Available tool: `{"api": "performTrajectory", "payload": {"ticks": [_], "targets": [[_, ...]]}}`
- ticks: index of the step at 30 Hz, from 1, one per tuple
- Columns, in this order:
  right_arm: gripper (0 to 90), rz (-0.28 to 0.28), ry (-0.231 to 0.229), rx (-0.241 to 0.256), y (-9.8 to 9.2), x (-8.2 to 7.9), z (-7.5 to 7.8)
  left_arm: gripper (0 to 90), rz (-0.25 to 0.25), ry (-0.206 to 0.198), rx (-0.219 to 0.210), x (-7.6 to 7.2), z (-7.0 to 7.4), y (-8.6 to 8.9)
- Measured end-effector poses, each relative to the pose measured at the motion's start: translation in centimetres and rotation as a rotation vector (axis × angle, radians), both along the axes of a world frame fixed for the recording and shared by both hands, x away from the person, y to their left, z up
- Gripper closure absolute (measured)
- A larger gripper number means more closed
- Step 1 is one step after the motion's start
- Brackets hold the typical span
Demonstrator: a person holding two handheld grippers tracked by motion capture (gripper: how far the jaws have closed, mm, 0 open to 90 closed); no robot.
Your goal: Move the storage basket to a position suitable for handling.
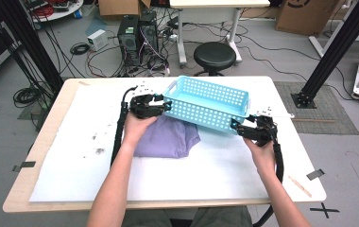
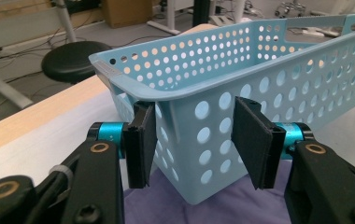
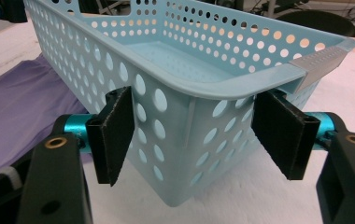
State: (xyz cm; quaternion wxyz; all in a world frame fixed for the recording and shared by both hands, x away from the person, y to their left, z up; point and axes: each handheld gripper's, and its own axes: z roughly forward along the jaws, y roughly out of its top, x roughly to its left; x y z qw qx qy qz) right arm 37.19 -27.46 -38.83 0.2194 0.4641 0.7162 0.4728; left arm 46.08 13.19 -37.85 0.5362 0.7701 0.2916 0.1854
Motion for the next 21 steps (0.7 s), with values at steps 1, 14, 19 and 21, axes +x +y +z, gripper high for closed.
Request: {"api": "performTrajectory", "payload": {"ticks": [1,14,19,21], "targets": [[30.7,0.005,0.000,0.001,0.3,0.4,0.0,50.5,0.016,0.004,-0.006,0.1,-0.1,0.4],[35.3,-0.012,0.072,0.019,2.1,6.3,-0.6,53.0,0.060,0.026,-0.011,-0.5,-1.6,2.1],[35.7,-0.007,0.052,-0.005,2.4,7.1,-0.8,52.8,0.068,0.023,-0.006,-0.7,-2.1,2.3],[35.7,-0.007,0.059,-0.008,2.5,7.2,-1.0,52.1,0.074,0.024,-0.006,-0.7,-2.1,2.3]]}}
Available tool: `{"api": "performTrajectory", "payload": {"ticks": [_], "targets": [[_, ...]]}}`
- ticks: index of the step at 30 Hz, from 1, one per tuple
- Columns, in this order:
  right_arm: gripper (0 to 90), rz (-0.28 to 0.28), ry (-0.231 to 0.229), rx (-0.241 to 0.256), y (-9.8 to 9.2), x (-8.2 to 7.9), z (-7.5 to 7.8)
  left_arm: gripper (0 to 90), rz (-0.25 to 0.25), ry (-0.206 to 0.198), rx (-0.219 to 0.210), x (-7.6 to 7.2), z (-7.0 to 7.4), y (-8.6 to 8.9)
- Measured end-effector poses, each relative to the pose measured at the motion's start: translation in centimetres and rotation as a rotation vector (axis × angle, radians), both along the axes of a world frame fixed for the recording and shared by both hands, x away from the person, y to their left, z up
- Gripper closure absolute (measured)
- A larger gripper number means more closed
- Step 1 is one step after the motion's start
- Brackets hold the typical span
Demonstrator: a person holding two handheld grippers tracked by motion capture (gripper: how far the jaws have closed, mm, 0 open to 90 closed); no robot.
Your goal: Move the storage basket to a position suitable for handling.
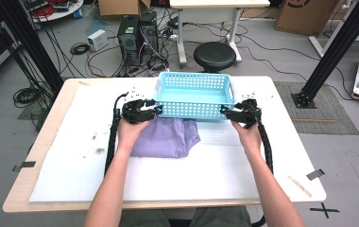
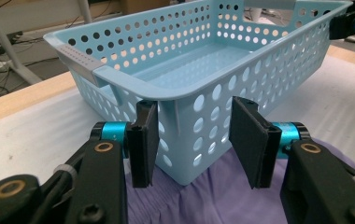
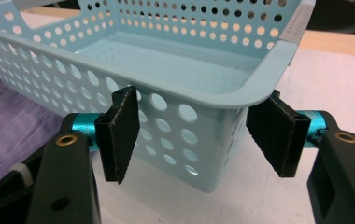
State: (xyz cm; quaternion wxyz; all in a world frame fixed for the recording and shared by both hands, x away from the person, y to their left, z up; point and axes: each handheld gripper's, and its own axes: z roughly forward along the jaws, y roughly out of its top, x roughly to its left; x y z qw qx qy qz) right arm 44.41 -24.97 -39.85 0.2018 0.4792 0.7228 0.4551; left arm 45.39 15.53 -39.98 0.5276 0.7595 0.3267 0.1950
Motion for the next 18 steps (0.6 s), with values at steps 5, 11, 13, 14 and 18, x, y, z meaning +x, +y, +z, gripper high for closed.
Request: {"api": "performTrajectory", "payload": {"ticks": [5,11,13,14,18], "targets": [[35.6,-0.004,-0.008,-0.007,0.61,0.26,-0.39,47.4,0.029,-0.001,-0.010,0.09,-0.27,-0.08],[34.5,-0.003,0.007,-0.004,0.47,0.31,-0.49,40.4,0.022,0.001,0.002,-0.13,-0.31,-0.49],[30.6,-0.018,0.008,-0.028,0.57,0.24,-0.48,35.3,0.027,-0.003,0.026,-0.29,-0.28,-0.70],[30.1,-0.020,0.010,-0.036,0.56,0.22,-0.48,33.2,0.027,-0.003,0.026,-0.29,-0.28,-0.70],[25.5,-0.044,0.010,-0.041,0.18,-0.17,-0.60,29.0,0.041,-0.006,0.043,-0.90,-0.05,-0.45]]}}
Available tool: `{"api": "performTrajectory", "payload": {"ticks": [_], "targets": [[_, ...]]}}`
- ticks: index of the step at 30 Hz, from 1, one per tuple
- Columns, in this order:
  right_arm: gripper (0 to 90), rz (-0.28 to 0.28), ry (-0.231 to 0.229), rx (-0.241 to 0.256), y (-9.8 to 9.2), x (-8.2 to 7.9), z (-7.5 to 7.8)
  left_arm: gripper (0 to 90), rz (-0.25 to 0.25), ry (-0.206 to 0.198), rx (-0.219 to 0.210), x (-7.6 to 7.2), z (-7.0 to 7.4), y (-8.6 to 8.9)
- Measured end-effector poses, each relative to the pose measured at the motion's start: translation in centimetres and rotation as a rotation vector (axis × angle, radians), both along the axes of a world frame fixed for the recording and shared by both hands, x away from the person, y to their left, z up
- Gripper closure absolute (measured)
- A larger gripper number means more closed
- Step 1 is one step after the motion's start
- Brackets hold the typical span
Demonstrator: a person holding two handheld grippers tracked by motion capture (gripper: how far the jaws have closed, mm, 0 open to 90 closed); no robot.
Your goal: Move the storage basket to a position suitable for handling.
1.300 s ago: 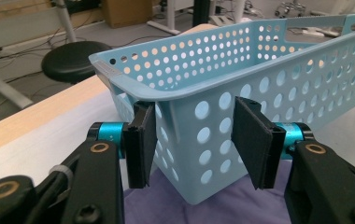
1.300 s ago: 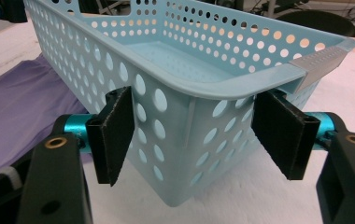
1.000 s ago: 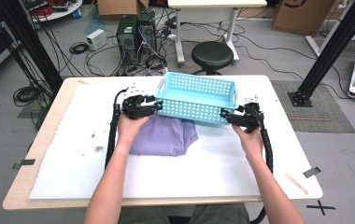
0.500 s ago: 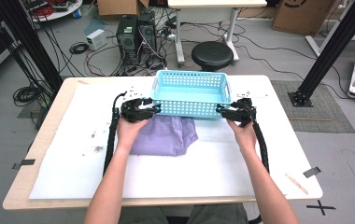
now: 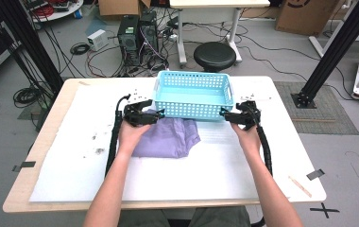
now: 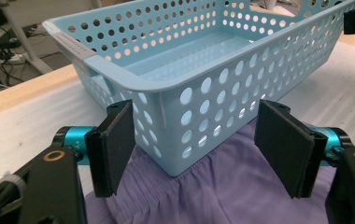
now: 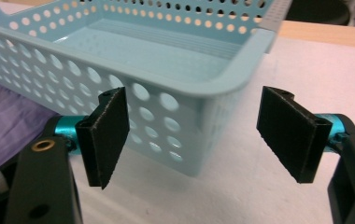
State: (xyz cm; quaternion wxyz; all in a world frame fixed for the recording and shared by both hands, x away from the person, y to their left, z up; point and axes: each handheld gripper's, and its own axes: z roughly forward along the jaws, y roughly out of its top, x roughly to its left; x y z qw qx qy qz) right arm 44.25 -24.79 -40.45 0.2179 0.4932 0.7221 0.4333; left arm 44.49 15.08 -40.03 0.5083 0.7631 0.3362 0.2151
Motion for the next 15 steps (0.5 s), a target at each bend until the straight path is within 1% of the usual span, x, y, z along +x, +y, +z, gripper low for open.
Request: {"api": "performTrajectory", "payload": {"ticks": [2,4,6,8,10,13,14,15], "targets": [[22.1,-0.011,-0.014,-0.001,-0.3,-0.4,0.0,28.7,0.008,-0.010,-0.003,-0.4,0.1,0.3],[21.7,-0.017,-0.018,0.004,-0.7,-0.9,0.0,27.8,0.005,-0.014,-0.007,-0.8,0.1,0.7],[21.7,-0.020,-0.036,0.014,-0.9,-1.5,0.2,27.7,0.002,-0.025,-0.005,-1.3,0.1,1.2],[21.7,-0.014,-0.064,0.012,-1.0,-2.3,0.4,27.5,-0.002,-0.031,-0.002,-2.0,0.2,1.5],[21.7,0.002,-0.092,0.010,-1.0,-3.1,0.7,25.3,-0.008,-0.033,0.006,-2.6,0.2,1.9],[21.7,0.028,-0.105,0.024,-1.0,-4.1,0.8,24.0,-0.017,-0.043,0.018,-3.7,0.3,2.5],[21.7,0.033,-0.105,0.028,-1.0,-4.4,0.8,22.0,-0.010,-0.047,0.025,-4.2,0.3,2.9],[21.7,0.049,-0.108,0.032,-0.9,-4.8,0.8,21.2,-0.006,-0.048,0.020,-4.6,0.3,3.1]]}}
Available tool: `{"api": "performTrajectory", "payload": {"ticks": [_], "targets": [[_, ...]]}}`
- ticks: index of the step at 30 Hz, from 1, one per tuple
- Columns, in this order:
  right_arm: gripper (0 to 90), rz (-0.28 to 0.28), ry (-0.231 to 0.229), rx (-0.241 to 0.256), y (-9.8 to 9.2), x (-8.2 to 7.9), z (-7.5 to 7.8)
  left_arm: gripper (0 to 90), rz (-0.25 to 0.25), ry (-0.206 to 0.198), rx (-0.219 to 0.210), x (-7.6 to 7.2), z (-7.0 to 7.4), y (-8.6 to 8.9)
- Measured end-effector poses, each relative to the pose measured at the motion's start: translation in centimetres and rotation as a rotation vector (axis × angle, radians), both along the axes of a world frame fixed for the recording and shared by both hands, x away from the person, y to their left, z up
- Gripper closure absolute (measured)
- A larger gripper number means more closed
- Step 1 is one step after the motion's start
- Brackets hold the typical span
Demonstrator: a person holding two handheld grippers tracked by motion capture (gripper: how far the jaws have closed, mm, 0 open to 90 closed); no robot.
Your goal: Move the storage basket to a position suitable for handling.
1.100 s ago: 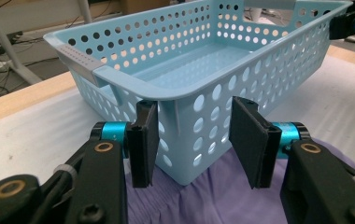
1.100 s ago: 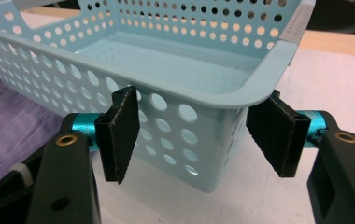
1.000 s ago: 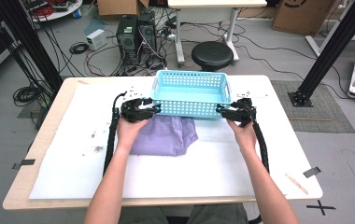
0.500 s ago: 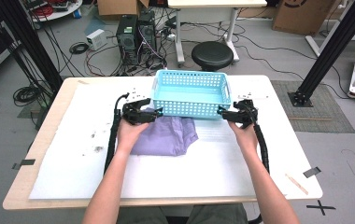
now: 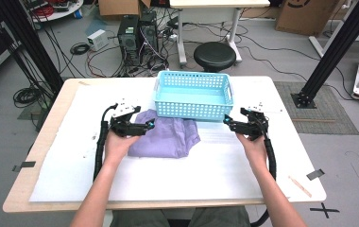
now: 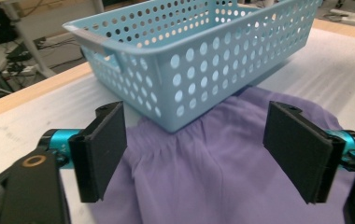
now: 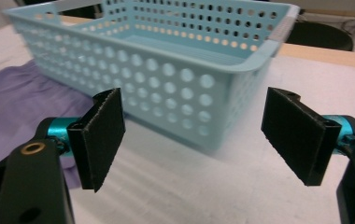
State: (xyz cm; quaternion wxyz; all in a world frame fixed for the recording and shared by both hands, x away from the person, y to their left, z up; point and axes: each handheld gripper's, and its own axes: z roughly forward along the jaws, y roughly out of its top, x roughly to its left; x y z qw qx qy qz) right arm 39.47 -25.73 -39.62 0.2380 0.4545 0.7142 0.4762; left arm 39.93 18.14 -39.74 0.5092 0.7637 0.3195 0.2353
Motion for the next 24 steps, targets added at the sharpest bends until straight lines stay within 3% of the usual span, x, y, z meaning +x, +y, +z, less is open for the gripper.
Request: {"api": "performTrajectory", "payload": {"ticks": [8,12,19,20,24], "targets": [[21.7,0.073,-0.016,0.006,1.3,-2.5,-0.4,21.7,0.010,0.050,-0.006,-2.7,-0.8,2.4],[21.7,0.108,-0.023,0.007,2.5,-3.3,-0.9,21.7,0.009,0.048,-0.005,-4.0,-1.4,3.4],[21.7,0.154,-0.024,-0.021,4.3,-3.9,-1.5,18.3,0.071,0.044,-0.016,-5.3,-2.1,4.5],[21.7,0.171,-0.026,-0.016,4.8,-4.1,-1.6,18.2,0.102,0.050,-0.023,-5.5,-2.3,4.9],[21.7,0.193,-0.039,-0.022,5.7,-4.5,-1.7,17.6,0.141,0.102,-0.055,-5.6,-2.6,5.6]]}}
